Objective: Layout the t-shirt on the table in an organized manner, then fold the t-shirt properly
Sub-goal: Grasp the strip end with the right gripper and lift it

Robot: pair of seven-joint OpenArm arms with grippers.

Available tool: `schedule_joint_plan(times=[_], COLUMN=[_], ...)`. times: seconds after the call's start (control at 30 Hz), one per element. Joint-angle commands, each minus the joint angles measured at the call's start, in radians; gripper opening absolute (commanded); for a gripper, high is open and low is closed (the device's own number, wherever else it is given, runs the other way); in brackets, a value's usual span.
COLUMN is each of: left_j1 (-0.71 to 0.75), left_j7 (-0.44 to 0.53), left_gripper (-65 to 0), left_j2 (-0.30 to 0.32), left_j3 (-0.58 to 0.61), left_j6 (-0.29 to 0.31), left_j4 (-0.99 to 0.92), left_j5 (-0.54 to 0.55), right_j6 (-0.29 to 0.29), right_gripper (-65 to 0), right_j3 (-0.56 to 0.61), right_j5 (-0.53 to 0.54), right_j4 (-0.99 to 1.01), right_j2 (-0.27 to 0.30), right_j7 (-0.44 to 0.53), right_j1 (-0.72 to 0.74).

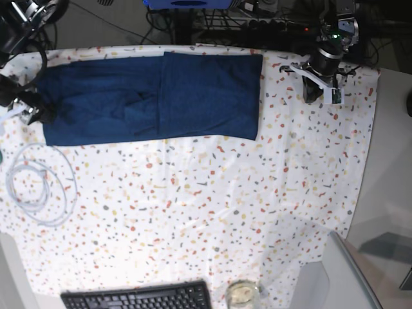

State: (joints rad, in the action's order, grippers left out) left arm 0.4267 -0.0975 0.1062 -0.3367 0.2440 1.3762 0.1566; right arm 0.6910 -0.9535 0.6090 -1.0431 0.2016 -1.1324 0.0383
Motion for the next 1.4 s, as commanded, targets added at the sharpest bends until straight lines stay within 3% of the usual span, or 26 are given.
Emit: schedule_joint_plan(times=[0.0,0.2,0.43,0.77,0.97,1.23,1.3,1.37], left_j1=[-0.01,-0.035,-0.048,-0.055,-0.055,-0.055,-0.055,-0.055], left_j7=[0.025,0.025,0.022,0.022,0.02,0.02,0.02,0.02], left_gripper=[-65.0,-65.0,-65.0,-65.0,-65.0,-65.0,-65.0,-65.0], left_j2=[-0.003,-0.006,-0.006,-0.007,-0.024,-0.024,-0.024,-0.024], left_j3=[0.015,0.121,0.199,0.278,0.268,0.273,0.271,0.268], left_j6=[0.005,0.002,0.001,-0.001,-0.001,-0.001,-0.001,-0.001], left_j4=[0.015,0.001,-0.016,-0.016,-0.016,-0.016,-0.016,-0.016], left_j5=[0.004,0.004,0.004,0.008,0.004,0.004,0.004,0.004], right_j6=[0.007,0.007,0.007,0.007,0.007,0.007,0.007,0.007], right_gripper=[-11.3,-11.3,-11.4,-12.5,-30.6,-31.4,-37.7,-52.1], right_j3=[0.017,0.166,0.187,0.298,0.362,0.362,0.362,0.362], right_j5=[0.022,0.024,0.022,0.022,0.022,0.019,0.019,0.019], right_j4=[-0.016,-0.012,-0.021,-0.09,-0.09,-0.088,-0.088,-0.09], right_j2=[0.02,0.019,-0.021,-0.021,-0.023,-0.023,-0.023,-0.023], right_j7=[-0.018,-0.019,-0.056,-0.061,-0.059,-0.059,-0.059,-0.059], right_j1=[0.005,-0.01,-0.031,-0.082,-0.079,-0.068,-0.065,-0.056])
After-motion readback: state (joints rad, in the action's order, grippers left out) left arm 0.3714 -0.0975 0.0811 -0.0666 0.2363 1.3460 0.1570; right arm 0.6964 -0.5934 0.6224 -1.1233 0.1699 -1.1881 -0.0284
